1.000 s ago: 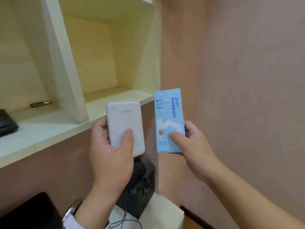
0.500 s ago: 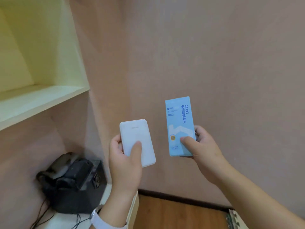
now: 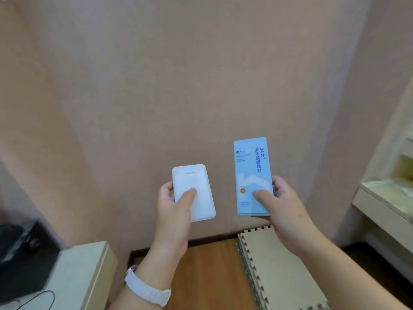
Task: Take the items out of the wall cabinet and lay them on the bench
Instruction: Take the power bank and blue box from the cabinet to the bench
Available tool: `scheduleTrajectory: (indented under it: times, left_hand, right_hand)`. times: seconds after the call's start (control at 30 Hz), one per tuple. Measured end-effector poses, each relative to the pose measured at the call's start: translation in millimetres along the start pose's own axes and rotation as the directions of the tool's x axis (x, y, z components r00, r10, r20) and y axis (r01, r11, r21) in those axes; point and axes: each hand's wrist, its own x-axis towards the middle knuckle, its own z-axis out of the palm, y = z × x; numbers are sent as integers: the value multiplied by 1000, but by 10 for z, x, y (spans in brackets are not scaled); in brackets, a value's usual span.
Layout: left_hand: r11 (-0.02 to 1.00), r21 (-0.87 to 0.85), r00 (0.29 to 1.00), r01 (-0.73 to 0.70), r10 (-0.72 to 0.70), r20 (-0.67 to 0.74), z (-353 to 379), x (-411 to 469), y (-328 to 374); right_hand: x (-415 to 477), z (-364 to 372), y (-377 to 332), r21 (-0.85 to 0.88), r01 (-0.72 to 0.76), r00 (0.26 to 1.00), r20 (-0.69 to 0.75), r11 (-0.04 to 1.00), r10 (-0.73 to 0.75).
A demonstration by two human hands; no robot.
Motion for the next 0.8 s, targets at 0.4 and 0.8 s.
scheduleTrajectory:
  times: [0.4, 0.8]
  left_hand:
    - [995, 79, 860, 62, -94, 502, 2089, -1690, -340]
    - [973, 176, 616, 150, -231, 753, 3472, -2475, -1033]
  right_hand:
    - [-1518, -2541, 112, 140, -3, 893, -445, 990, 65]
    - [-2356, -3786, 425, 148, -36, 650, -748, 988, 136]
